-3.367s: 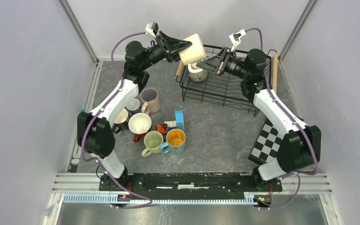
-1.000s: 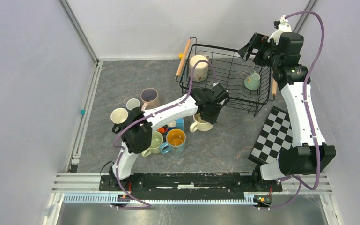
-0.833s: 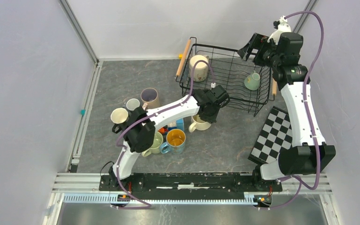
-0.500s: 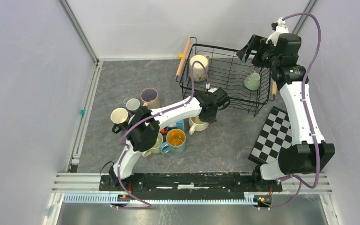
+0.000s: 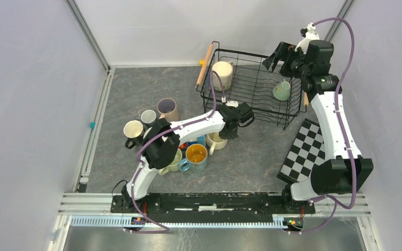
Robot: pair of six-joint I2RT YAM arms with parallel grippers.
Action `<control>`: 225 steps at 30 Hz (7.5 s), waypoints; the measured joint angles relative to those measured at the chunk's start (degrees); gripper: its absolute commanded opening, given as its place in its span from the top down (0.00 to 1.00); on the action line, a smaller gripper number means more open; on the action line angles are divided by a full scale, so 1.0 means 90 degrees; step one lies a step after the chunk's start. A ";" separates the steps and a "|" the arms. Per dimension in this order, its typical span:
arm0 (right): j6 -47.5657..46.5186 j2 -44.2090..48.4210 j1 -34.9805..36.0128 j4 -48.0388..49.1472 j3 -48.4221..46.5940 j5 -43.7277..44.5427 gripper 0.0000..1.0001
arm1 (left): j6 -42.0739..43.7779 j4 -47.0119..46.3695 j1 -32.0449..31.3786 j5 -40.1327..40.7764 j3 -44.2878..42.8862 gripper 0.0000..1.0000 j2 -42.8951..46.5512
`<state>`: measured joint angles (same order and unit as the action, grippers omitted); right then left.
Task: Unload the cups from the dish rack
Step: Place the cup at the center of the board, then move the cup to the dish rack.
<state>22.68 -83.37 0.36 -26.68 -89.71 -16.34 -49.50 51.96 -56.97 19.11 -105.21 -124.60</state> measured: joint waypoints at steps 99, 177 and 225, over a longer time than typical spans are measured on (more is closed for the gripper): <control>0.1838 -0.5829 0.1717 0.3563 -0.2460 0.2331 0.09 | 0.2227 0.0027 0.1061 -0.1477 0.0959 0.00 0.5119; 0.2210 -0.5083 0.1739 0.3458 -0.1491 0.2310 0.57 | 0.2225 -0.0007 0.1324 -0.1698 0.1175 0.00 0.5141; -0.0102 -0.5627 0.0891 0.1525 -0.2375 -0.0083 0.41 | 0.2225 -0.0041 0.1336 -0.2251 0.1282 0.00 0.4874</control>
<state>21.76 -134.02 8.38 -12.95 -111.09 -17.08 -29.47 51.59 -44.95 -1.15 -93.67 -80.73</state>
